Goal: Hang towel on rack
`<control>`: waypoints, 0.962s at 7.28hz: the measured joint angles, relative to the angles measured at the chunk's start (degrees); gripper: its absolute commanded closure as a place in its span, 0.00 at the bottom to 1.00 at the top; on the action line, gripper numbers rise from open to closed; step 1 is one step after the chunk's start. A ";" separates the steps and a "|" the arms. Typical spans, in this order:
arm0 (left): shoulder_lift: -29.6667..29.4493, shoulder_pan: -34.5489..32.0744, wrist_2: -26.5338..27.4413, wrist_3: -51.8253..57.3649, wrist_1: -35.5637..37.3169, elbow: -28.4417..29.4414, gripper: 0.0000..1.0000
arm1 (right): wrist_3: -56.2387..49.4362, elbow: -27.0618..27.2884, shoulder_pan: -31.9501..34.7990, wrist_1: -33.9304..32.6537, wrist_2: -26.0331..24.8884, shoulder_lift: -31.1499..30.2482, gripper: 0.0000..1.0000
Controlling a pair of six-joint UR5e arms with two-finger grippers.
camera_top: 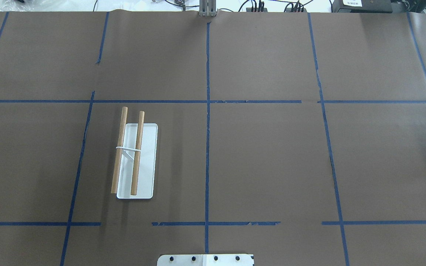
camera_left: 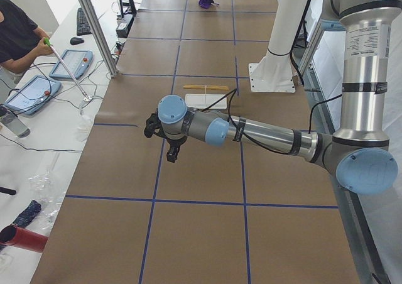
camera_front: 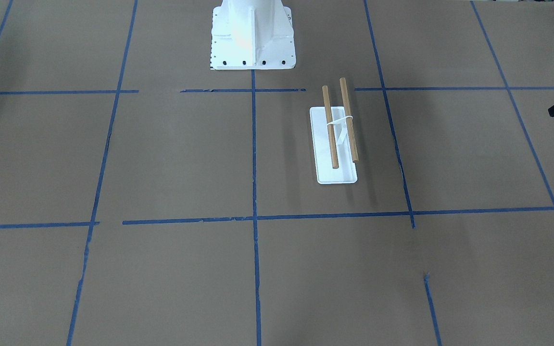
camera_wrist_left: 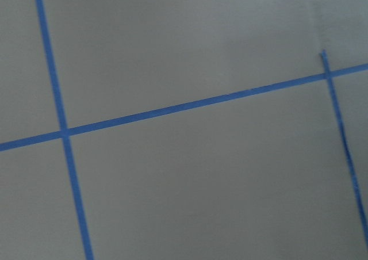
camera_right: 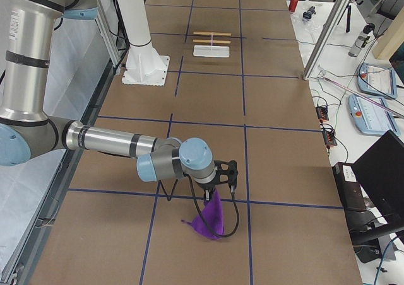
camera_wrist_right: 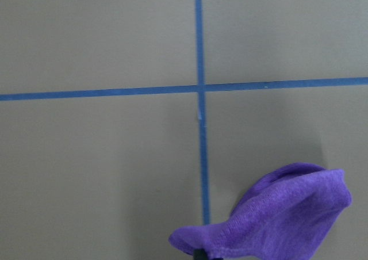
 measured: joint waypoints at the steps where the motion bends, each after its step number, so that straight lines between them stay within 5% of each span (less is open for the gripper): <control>1: -0.16 0.61 -0.49 -3.34 -3.43 -0.12 0.00 | 5.35 6.95 -1.10 -3.62 2.33 -0.60 1.00; 4: -0.72 9.58 -0.39 -32.56 -23.29 -0.54 0.00 | 37.33 23.24 -11.17 -6.36 5.18 3.37 1.00; 7: -9.82 19.01 1.86 -63.74 -32.77 -0.78 0.06 | 75.30 27.28 -27.09 -6.56 3.28 23.07 1.00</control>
